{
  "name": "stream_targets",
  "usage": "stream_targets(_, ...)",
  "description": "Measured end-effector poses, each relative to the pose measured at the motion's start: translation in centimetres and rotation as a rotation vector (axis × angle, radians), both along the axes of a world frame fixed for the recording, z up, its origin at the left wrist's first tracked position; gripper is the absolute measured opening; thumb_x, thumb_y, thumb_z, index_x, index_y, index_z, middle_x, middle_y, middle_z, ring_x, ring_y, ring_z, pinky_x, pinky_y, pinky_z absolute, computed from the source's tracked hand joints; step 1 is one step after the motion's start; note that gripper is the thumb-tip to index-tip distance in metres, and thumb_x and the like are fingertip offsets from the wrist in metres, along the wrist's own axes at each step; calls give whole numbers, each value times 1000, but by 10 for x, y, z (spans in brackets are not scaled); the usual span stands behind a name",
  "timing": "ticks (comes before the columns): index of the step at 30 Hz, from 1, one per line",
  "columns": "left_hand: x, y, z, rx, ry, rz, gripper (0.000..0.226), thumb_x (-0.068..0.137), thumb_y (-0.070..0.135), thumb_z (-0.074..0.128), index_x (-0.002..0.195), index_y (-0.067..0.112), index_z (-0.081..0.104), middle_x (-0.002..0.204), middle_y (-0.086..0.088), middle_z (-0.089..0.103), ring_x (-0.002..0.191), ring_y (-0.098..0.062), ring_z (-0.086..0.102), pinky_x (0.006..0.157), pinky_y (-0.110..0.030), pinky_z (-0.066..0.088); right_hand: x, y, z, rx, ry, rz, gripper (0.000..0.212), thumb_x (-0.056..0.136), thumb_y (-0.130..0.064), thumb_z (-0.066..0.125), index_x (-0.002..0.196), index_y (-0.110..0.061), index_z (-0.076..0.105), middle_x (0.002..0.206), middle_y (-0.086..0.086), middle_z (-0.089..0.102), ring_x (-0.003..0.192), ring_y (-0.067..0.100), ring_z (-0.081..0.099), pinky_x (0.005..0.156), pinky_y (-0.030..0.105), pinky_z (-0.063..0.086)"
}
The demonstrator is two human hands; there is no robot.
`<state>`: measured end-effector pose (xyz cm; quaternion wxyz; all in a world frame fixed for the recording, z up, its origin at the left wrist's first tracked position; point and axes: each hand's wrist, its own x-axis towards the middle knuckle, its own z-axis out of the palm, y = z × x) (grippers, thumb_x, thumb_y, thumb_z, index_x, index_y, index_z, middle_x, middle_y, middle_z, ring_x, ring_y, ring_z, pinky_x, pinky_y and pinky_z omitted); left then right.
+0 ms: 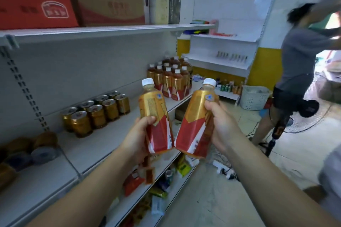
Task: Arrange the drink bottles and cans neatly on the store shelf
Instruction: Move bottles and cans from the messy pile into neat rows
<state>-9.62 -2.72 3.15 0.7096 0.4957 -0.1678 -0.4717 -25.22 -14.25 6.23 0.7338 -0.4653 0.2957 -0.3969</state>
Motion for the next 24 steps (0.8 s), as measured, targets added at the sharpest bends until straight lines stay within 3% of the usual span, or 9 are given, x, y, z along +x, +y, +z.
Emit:
stream_targets(3,24,-34,-5,-10,-139,62,29,88,14,55,117,10,51,97,-15,69,84,-30,68,66,-42,57,27,-35,-2,-99,59,2,31,94,-13,57,124,-22,51,104,18,68,81,28,70,75,44,58)
stream_targets(5,45,-60,-9,12,-227,123,24,87,9,57,111,12,55,92,-12,69,80,-27,68,68,-39,56,52,-61,-3,-171,96,4,33,88,-15,65,117,-27,54,107,17,69,86,30,70,82,49,57)
stream_targets(7,70,-86,-13,20,-295,149,33,77,12,68,108,15,57,95,-11,69,85,-26,67,73,-38,55,78,-89,-6,-243,124,1,38,78,-19,71,110,-33,57,105,11,70,92,30,70,87,53,55)
stream_targets(10,110,-125,-20,57,-396,164,41,72,13,74,107,24,55,102,-6,68,93,-23,65,84,-42,52,115,-130,-9,-323,190,27,37,81,-12,72,105,-36,57,100,5,69,91,27,69,87,52,55)
stream_targets(12,134,-149,-26,95,-464,181,39,77,9,72,105,29,53,104,-2,67,95,-20,64,80,-38,52,137,-157,-14,-365,254,40,46,76,-16,76,114,-32,56,102,4,70,91,25,70,85,51,56)
stream_targets(15,167,-180,-41,191,-538,222,49,69,13,80,110,22,53,102,-2,67,93,-18,64,70,-31,51,166,-194,-25,-412,339,44,67,70,-22,80,129,-31,51,109,0,68,97,20,67,84,44,56)
stream_targets(17,182,-195,-54,270,-567,227,67,62,18,83,119,17,49,106,-3,66,96,-21,64,73,-37,54,184,-216,-36,-440,373,51,70,72,-20,81,133,-29,48,113,-3,65,101,19,64,87,41,54)
stream_targets(20,192,-213,-76,381,-588,301,72,62,15,85,119,21,41,104,-1,62,93,-25,64,71,-47,58,210,-241,-57,-474,392,76,77,70,-20,84,134,-31,42,118,-9,58,109,15,58,95,40,48)
stream_targets(24,195,-242,-95,470,-644,420,78,64,15,85,125,18,37,106,-1,57,95,-21,60,74,-39,56,230,-271,-84,-582,410,136,79,72,-22,84,137,-26,39,124,-7,50,113,11,49,95,29,38)
